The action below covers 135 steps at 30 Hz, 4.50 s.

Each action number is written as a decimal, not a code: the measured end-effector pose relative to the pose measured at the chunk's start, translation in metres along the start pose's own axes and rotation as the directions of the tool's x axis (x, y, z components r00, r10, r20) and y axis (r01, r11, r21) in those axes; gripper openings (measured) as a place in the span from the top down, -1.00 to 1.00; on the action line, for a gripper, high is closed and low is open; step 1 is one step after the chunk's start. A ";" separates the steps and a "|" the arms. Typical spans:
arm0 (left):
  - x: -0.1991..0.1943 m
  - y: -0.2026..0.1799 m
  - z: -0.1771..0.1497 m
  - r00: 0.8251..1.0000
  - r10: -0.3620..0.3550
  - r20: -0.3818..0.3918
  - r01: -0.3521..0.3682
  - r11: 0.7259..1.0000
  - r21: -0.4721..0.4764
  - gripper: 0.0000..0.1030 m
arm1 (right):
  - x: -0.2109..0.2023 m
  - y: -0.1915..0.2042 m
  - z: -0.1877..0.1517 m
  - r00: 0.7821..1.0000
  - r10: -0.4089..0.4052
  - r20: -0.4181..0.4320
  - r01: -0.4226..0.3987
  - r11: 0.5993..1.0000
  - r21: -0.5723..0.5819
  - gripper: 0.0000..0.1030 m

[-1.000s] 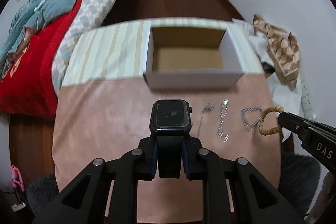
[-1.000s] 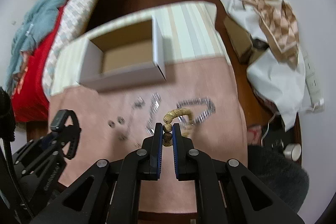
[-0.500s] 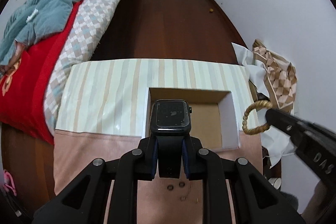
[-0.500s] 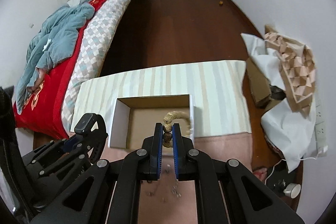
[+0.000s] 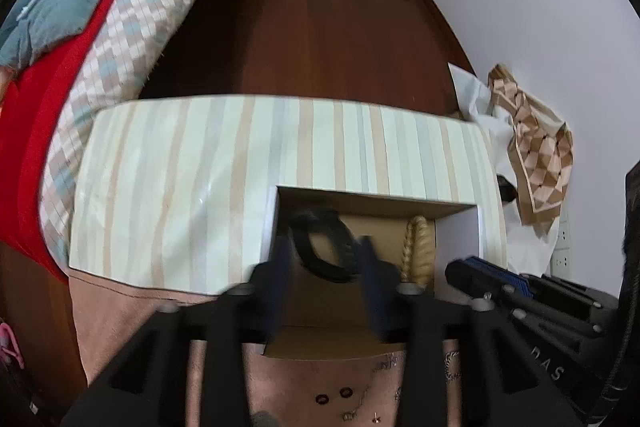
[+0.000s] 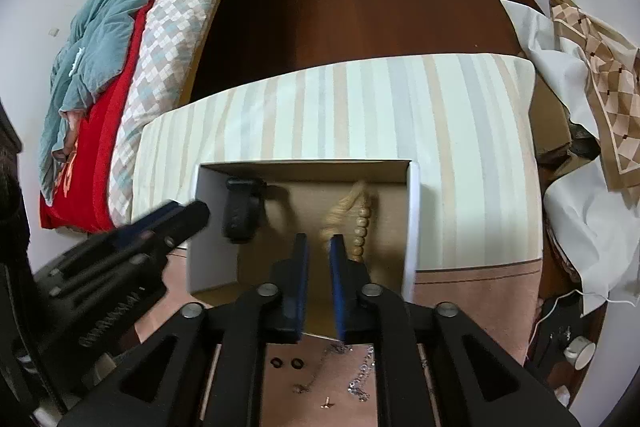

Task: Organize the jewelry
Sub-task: 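Carry the watch and bead bracelet into the white box and release both, then move both grippers back over the remaining silver jewelry, then grasp the thick silver chain with the right gripper while the left grasps a thin chain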

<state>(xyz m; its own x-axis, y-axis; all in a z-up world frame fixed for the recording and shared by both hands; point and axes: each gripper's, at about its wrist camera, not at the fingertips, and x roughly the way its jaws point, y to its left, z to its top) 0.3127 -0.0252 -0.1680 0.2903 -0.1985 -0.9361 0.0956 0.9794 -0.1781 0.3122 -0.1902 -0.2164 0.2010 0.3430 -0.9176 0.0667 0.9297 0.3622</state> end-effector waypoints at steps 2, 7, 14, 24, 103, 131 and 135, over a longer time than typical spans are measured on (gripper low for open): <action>-0.007 0.003 0.000 1.000 0.011 0.023 -0.010 1.000 -0.010 -0.28 | -0.005 -0.002 -0.003 1.000 -0.023 0.017 0.023 1.000 0.003 0.25; -0.017 0.013 -0.001 0.995 0.091 0.044 -0.090 0.996 -0.020 -0.74 | -0.024 -0.002 -0.011 0.989 -0.136 0.060 0.138 0.990 -0.019 -0.11; -0.028 0.024 -0.022 0.968 0.230 0.102 -0.229 0.973 -0.015 -0.96 | -0.033 0.005 -0.035 0.937 -0.331 0.117 0.340 0.938 -0.070 -0.84; -0.048 0.023 -0.050 0.953 0.268 0.138 -0.270 0.963 -0.002 -0.99 | -0.034 0.013 -0.068 0.928 -0.347 0.134 0.357 0.932 -0.060 -0.93; 0.018 0.025 -0.199 0.934 0.355 0.031 -0.355 0.935 -0.001 -0.99 | 0.018 -0.120 -0.178 0.914 -0.371 0.167 0.329 0.915 0.233 -0.29; 0.050 -0.045 -0.207 0.985 0.173 0.001 -0.172 0.976 0.135 -0.72 | 0.011 -0.100 -0.227 0.946 -0.291 0.146 0.272 0.952 0.139 0.87; 0.051 -0.043 -0.205 0.987 0.161 -0.001 -0.160 0.977 0.138 -0.42 | 0.010 -0.101 -0.227 0.945 -0.292 0.145 0.272 0.952 0.143 0.87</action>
<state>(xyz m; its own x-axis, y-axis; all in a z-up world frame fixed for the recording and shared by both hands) 0.1277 -0.0702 -0.2705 0.3009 -0.0378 -0.9529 0.1782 0.9838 0.0173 0.0860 -0.2500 -0.2988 0.3122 0.0337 -0.9494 0.2577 0.9589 0.1188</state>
